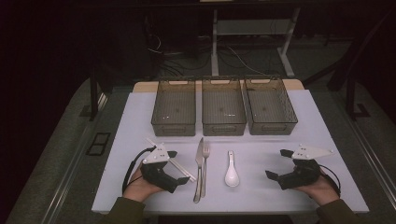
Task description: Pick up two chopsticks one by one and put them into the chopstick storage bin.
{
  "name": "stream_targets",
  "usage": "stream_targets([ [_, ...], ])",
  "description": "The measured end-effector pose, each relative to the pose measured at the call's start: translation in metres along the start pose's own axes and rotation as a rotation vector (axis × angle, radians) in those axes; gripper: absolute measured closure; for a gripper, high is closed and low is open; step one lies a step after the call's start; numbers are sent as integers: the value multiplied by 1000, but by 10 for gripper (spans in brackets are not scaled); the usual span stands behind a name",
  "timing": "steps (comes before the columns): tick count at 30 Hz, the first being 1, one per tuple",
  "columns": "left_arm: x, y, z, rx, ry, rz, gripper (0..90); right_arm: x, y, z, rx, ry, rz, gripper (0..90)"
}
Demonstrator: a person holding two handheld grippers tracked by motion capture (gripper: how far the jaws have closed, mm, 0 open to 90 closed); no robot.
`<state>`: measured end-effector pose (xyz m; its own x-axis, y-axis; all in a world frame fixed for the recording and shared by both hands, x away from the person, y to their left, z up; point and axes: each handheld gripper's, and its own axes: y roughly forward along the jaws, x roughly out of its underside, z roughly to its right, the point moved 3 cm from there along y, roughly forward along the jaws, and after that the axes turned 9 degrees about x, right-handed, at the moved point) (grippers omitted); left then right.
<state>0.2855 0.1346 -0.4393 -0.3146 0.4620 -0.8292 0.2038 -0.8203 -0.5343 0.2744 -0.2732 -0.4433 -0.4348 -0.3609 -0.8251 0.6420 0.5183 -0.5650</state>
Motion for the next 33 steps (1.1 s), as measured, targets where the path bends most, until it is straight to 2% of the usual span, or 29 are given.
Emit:
stream_targets([
  [11, 0, -2, -2, -6, 1, -5, 0, 0, 0, 0, -4, 8, -5, 13],
  [15, -1, -6, -5, -25, 0, -6, 0, 0, 1, 0, -4, 10, -5, 13],
  [20, -2, -13, -14, -53, 1, -3, 49, 1, 2, 0, -6, 11, -11, 13],
  [21, -1, -14, -16, -59, -6, 3, 90, 1, 2, 0, -5, 15, -13, 13],
  [22, -1, -15, -18, -64, -12, 8, 90, 1, 2, 0, -5, 15, -13, 13],
  [23, 0, -17, -20, -68, -13, 8, 139, 1, 3, 1, -8, 18, -16, 13],
  [27, 2, -20, -28, -83, -30, -5, 187, 1, 3, 0, -8, 20, -17, 13],
  [29, 2, -22, -31, -92, -45, -1, 269, 2, 2, 0, -4, 18, -15, 13],
  [31, 2, -23, -34, -105, -50, -3, 295, 2, 2, 0, -5, 18, -16, 13],
  [32, 3, -24, -35, -106, -55, -4, 331, 2, 2, 0, -6, 20, -18, 13],
  [33, 3, -24, -36, -106, -57, -2, 410, 2, 2, 0, -5, 21, -20, 13],
])
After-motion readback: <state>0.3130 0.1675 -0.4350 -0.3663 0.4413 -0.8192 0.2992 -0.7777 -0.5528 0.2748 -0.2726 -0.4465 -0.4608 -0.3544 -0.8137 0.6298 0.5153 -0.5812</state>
